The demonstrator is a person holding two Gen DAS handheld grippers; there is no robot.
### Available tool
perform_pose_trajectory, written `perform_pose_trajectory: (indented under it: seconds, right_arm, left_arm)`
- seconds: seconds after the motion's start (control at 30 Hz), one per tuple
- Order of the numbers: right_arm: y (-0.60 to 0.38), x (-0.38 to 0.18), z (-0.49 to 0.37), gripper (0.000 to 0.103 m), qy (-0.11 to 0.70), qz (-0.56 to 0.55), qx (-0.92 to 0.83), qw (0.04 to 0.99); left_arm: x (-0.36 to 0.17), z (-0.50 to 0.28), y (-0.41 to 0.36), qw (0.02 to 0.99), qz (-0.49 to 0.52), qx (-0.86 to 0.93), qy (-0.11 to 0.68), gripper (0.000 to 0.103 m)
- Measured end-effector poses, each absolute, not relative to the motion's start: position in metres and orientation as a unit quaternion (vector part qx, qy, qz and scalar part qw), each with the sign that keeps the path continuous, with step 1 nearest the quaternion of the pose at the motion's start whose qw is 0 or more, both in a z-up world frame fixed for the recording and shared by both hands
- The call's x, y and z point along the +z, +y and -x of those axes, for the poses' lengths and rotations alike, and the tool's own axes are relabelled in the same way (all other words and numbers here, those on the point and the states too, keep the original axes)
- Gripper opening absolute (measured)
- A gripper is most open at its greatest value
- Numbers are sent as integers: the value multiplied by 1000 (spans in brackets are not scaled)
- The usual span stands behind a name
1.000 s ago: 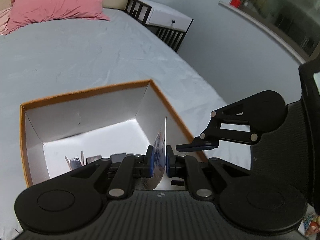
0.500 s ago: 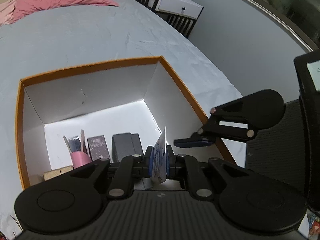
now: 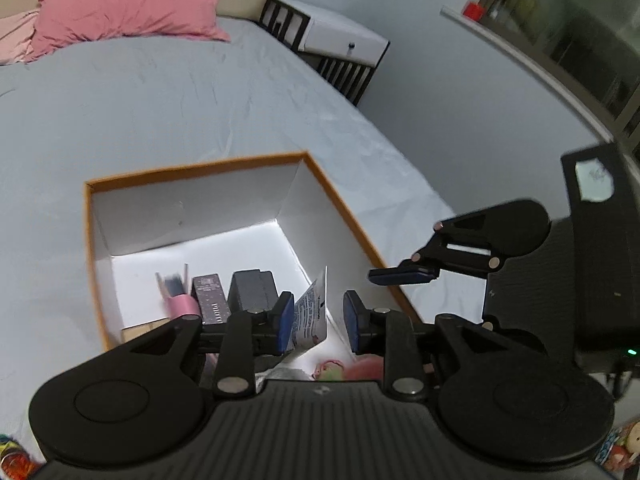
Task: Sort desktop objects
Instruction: 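Lower both items into the orange box and open both tools, then grasp the red feather shuttlecock toy with the right tool, then grasp the pink selfie stick with the left tool while the right lifts the feather toy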
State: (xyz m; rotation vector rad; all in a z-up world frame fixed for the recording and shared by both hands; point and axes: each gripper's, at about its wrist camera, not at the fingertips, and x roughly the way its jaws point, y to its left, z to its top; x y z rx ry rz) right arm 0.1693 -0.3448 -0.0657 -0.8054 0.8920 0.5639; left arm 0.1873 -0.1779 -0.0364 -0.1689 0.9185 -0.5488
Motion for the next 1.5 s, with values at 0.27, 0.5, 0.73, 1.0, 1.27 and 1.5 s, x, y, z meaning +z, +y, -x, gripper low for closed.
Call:
perform_pose_trajectory:
  seconds: [0.27,0.5,0.73,1.0,1.27,1.5]
  right_arm:
    - [-331,-23,-132,41,382,279,247,846]
    - [-273,-15,-103,41,361,188,288,867]
    - [-187,-55,-85,45,391,150,328,847]
    - [-123,-123,-88,60,449,111,302,834]
    - [-100,-160,-112,66,476,143,293,817]
    - [-97,-169,-115,8,482,140,325,802]
  left_arm:
    - [9,-150,-118,886,76,-227,397,30]
    - [12,-123,-41,898,66,-123,418,31]
    - [-17,-100,31,878,112,-61,461,31]
    - [-48,-87,86,863,149,-33,481,31]
    - [-68,-97,106,849,173,-44,497,31]
    - [-75,-113,123,841,177,-46,509,31]
